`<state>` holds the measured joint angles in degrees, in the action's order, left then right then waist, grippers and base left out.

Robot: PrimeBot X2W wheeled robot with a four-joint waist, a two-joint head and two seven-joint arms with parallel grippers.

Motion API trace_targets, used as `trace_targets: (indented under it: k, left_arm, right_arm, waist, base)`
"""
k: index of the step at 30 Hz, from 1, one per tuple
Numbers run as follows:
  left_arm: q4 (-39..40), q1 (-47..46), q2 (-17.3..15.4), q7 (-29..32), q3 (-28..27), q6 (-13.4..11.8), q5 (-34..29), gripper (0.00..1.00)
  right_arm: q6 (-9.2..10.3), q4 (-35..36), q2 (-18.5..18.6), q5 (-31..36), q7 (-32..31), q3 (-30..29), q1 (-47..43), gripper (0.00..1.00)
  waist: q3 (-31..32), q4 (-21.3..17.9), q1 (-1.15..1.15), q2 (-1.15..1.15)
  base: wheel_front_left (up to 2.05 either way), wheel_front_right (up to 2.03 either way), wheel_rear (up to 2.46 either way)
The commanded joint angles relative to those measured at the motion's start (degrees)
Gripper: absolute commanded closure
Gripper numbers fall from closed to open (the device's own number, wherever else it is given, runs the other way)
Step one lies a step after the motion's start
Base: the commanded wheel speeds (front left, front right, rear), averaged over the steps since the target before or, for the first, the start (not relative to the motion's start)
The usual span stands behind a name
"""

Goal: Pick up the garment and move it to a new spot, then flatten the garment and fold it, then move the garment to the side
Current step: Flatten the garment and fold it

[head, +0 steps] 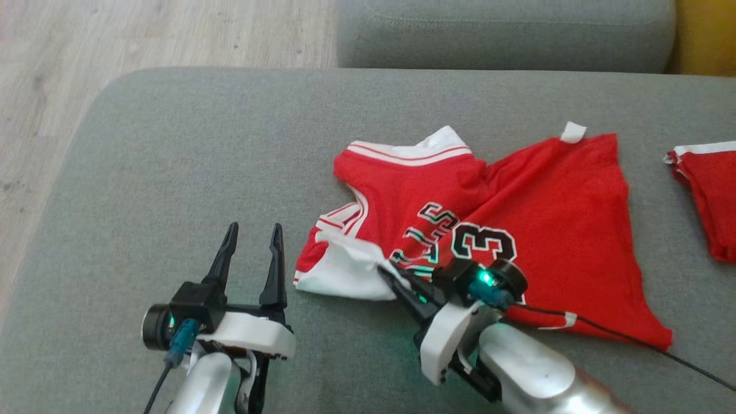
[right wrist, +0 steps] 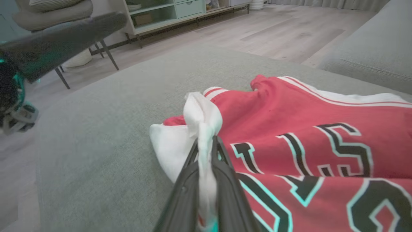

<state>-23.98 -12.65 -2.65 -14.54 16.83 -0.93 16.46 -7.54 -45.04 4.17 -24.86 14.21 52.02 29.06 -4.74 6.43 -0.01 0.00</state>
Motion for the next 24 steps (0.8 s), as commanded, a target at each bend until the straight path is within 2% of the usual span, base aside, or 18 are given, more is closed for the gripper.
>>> trace_targets:
  k: [1, 2, 3, 7, 12, 16, 20, 21, 24]
  left_arm:
    - [1.37, -1.22, -0.24, -0.46, -2.02, 0.36, -0.74, 0.00]
    - [1.34, -1.08, -0.24, -0.46, -2.06, 0.41, -0.79, 0.00]
    - [1.32, -0.96, -0.24, -0.46, -2.09, 0.48, -0.82, 0.00]
    - [1.17, -0.44, -0.26, -0.46, -2.39, 0.67, -1.07, 0.00]
    - [1.34, -0.28, -0.43, -0.46, -2.88, 0.67, -1.30, 0.00]
    - [1.64, -0.01, -0.58, -0.46, -3.23, 0.68, -1.48, 0.00]
    - [2.08, 0.25, -0.60, -0.46, -3.48, 0.66, -1.54, 0.00]
    - [2.08, 0.25, -0.60, -0.46, -3.48, 0.66, -1.54, 0.00]
    - [2.32, 0.33, -0.63, -0.46, -3.60, 0.71, -1.60, 0.00]
  right_arm:
    - [0.05, 1.37, -1.12, 0.47, 0.77, 1.27, 0.18, 1.00]
    - [0.05, 1.13, -1.05, 1.03, 0.78, 1.53, 0.02, 0.60]
    - [0.05, 0.82, -1.05, 1.44, 0.78, 1.71, -0.24, 0.00]
    - [0.05, 1.86, -1.09, 2.00, 0.78, 0.25, -1.30, 0.00]
    - [0.05, 5.49, 0.11, 3.19, 0.78, -8.18, -2.59, 0.00]
    - [0.05, 8.93, 1.26, 5.37, 0.78, -17.84, -4.58, 0.00]
    - [0.05, 12.97, 1.48, 9.71, 0.78, -31.86, -8.64, 0.00]
    - [0.05, 12.97, 1.48, 9.71, 0.78, -31.86, -8.64, 0.00]
    - [0.05, 16.02, 0.38, 12.45, 0.78, -40.39, -13.28, 0.00]
  waist:
    - [0.61, -0.33, 0.01, 0.00]
    - [0.80, -0.36, 0.01, 0.00]
    - [0.95, -0.36, 0.01, 0.00]
    - [1.60, -0.44, 0.01, 0.00]
    - [1.96, -0.80, 0.01, 0.00]
    - [2.20, -1.66, 0.01, 0.00]
    - [2.24, -2.89, 0.01, 0.00]
    - [2.24, -2.89, 0.01, 0.00]
    - [2.02, -3.91, 0.01, 0.00]
  base:
    - [0.00, 0.00, 0.00]
    - [0.00, 0.00, 0.00]
    - [0.00, 0.00, 0.00]
    - [0.00, 0.00, 0.00]
    - [0.00, 0.00, 0.00]
    - [0.00, 0.00, 0.00]
    - [0.00, 0.00, 0.00]
    - [0.00, 0.00, 0.00]
    - [0.00, 0.00, 0.00]
